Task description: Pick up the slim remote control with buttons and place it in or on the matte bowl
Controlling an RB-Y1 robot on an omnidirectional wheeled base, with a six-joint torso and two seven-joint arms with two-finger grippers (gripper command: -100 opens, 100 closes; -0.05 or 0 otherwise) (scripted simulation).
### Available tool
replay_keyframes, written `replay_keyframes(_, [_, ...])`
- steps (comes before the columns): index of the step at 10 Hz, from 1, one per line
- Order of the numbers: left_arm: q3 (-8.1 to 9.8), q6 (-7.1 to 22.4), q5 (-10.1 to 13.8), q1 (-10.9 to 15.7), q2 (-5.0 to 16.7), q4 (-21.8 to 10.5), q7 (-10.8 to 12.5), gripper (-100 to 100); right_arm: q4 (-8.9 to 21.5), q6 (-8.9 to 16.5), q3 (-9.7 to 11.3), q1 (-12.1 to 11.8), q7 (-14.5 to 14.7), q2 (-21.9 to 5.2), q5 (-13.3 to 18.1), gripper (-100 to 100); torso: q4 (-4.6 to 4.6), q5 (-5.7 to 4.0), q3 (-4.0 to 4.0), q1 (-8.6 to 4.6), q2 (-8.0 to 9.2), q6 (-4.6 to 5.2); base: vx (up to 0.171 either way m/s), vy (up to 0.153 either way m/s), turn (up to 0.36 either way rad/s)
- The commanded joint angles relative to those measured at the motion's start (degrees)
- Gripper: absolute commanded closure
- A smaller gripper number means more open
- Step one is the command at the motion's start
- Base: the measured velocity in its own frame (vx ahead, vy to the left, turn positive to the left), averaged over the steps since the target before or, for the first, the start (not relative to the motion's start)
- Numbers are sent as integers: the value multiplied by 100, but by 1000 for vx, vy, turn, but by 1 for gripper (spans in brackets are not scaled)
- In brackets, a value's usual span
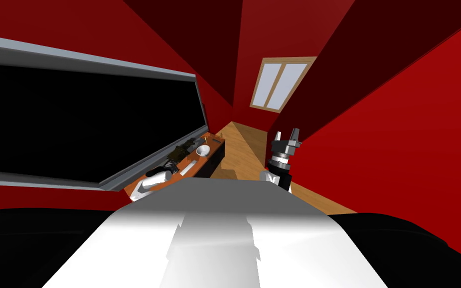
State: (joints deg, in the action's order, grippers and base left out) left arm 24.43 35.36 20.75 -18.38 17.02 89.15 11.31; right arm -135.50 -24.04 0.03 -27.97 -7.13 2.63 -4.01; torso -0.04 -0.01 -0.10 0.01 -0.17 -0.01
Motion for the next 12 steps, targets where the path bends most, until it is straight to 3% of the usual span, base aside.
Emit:
replay_keyframes(1, [62,286,88,60,55,-244,105,-100,0,0,0,0,0,0,0,0,0,0,0,0,0,0,78,-5,-50])
replay_keyframes(2, [62,409,88,60,55,-244,105,-100,0,0,0,0,0,0,0,0,-2,0,-5,-2,-9,0,67,1,-43])
replay_keyframes(9, [195,1452,331,286,211,-1152,458,-100,0,0,0,0,0,0,0,0,-2,1,-3,3,-4,-1,64,16,-56])
replay_keyframes(10, [195,1465,331,286,211,-1152,458,-100,0,0,0,0,0,0,0,0,-2,1,-4,4,-7,0,59,21,-37])
replay_keyframes(12, [229,1873,427,384,276,-1494,632,-100,0,0,0,0,0,0,0,0,-1,1,-4,7,-6,0,84,39,-100])
